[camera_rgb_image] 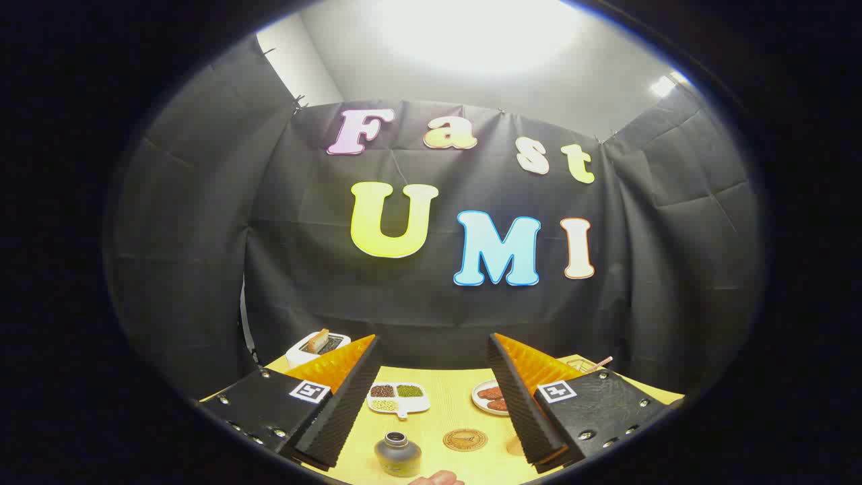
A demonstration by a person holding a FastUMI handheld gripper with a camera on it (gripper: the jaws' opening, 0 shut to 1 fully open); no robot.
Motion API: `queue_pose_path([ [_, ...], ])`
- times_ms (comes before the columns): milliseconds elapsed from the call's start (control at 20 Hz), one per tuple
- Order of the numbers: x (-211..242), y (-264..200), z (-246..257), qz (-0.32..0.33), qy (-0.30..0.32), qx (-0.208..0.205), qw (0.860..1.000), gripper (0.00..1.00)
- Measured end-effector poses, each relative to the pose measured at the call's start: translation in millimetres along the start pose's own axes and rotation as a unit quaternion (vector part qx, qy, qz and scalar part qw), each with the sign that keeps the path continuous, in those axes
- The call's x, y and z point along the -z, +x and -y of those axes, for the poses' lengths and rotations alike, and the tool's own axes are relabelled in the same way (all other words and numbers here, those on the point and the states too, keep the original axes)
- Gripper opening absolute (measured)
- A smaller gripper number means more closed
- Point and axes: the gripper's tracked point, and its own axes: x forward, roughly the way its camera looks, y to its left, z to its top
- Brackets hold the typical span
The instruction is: Take the bottle from table, then pour the juice into the cup, finally place the bottle on the coaster
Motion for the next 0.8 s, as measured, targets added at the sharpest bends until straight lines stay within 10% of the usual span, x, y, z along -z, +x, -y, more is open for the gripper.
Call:
queue_pose_path([
  [800, 17.8, 8.7, 0.5, -0.005, 0.003, -0.003, 1.000, 0.96],
])
